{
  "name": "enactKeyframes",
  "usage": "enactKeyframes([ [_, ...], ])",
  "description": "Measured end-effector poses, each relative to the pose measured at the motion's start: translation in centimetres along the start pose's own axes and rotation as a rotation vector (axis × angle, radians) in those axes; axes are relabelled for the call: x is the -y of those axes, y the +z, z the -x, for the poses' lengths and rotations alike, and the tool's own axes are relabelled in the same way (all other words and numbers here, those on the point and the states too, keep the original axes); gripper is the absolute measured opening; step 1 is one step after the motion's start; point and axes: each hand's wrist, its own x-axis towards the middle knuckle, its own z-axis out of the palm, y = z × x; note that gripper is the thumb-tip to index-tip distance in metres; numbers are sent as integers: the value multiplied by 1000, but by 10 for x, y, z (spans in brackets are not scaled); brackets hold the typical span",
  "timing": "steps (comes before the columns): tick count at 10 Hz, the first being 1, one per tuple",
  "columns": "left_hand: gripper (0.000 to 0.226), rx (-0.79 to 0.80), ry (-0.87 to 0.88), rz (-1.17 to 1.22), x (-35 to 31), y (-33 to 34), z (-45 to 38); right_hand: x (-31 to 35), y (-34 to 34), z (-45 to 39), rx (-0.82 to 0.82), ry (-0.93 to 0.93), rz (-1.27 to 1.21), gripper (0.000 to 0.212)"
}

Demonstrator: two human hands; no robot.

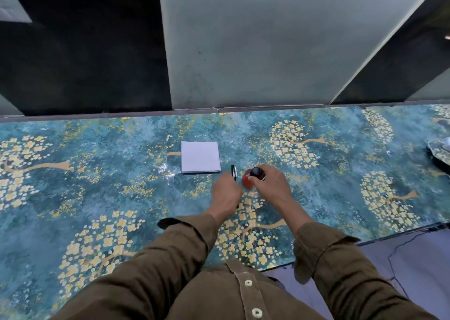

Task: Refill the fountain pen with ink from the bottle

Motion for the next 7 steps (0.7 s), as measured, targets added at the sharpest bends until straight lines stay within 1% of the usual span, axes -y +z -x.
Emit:
enactKeyframes([
  [1,18,-4,-42,1,-3,7,-5,-4,3,-1,34,16,-19,31],
  [3,30,-4,-36,-17,-3,10,-9,-6,10,3,1,53,-138,25],
  [4,35,9,-12,-16,-4,6,-4,-6,8,8,3,72,-190,34],
  [5,33,15,-5,-32,8,2,2,-14,9,20,22,100,-267,48],
  [6,23,22,-20,35,20,-7,15,-23,12,36,11,112,-349,45],
  [7,21,6,11,140,34,-16,36,-33,17,52,6,126,-410,39],
])
